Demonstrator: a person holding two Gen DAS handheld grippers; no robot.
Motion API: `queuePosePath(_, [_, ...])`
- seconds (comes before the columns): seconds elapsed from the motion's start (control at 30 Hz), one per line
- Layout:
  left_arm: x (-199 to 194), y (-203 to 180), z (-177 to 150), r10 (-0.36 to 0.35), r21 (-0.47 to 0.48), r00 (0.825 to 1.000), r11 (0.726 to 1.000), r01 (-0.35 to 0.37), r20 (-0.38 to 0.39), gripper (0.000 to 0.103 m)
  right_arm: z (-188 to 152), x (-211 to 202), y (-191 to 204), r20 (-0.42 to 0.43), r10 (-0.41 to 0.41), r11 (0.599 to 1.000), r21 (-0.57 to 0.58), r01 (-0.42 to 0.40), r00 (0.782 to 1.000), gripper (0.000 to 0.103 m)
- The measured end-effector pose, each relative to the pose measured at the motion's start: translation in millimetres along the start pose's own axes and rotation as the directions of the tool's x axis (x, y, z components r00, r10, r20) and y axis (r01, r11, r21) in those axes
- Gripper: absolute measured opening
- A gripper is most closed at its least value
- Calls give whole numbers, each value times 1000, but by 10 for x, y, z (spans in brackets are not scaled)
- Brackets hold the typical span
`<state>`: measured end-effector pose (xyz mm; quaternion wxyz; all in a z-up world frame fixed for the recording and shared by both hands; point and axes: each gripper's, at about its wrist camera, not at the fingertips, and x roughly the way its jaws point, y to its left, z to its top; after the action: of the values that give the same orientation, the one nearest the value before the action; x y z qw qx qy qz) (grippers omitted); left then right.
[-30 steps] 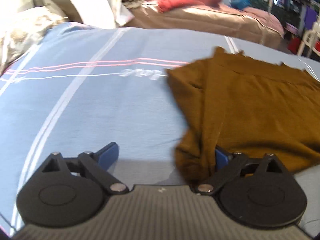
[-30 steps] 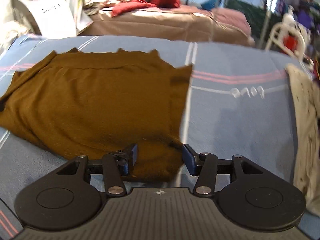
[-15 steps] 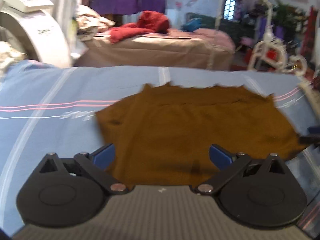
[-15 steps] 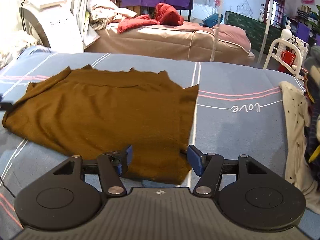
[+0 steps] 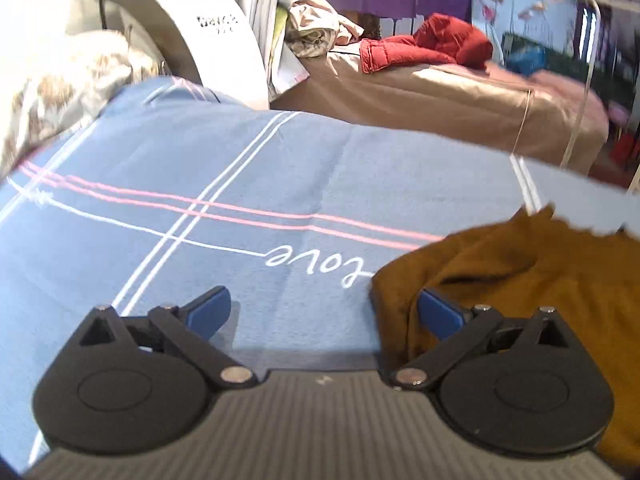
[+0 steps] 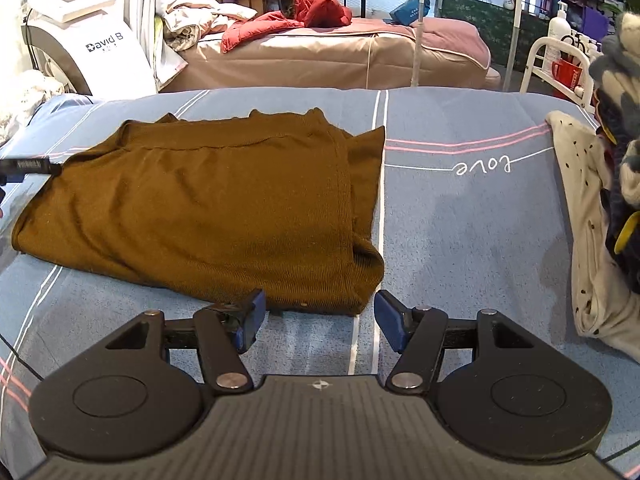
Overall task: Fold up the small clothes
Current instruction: 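Move both open tools back over the folded brown sweater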
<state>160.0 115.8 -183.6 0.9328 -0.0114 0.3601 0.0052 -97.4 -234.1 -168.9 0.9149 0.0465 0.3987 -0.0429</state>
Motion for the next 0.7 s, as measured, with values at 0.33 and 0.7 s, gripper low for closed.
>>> queuePosePath(0.33, [640,-1034,209,126,466,988,872,-152,86,103,132,-7,193,22,14,1000,-25,-14,1000,103])
queuePosePath(0.7, [25,-498,438,136,312,988,944,-106,-75,103,116,8,95,-8,34,999,27,-33,999,103])
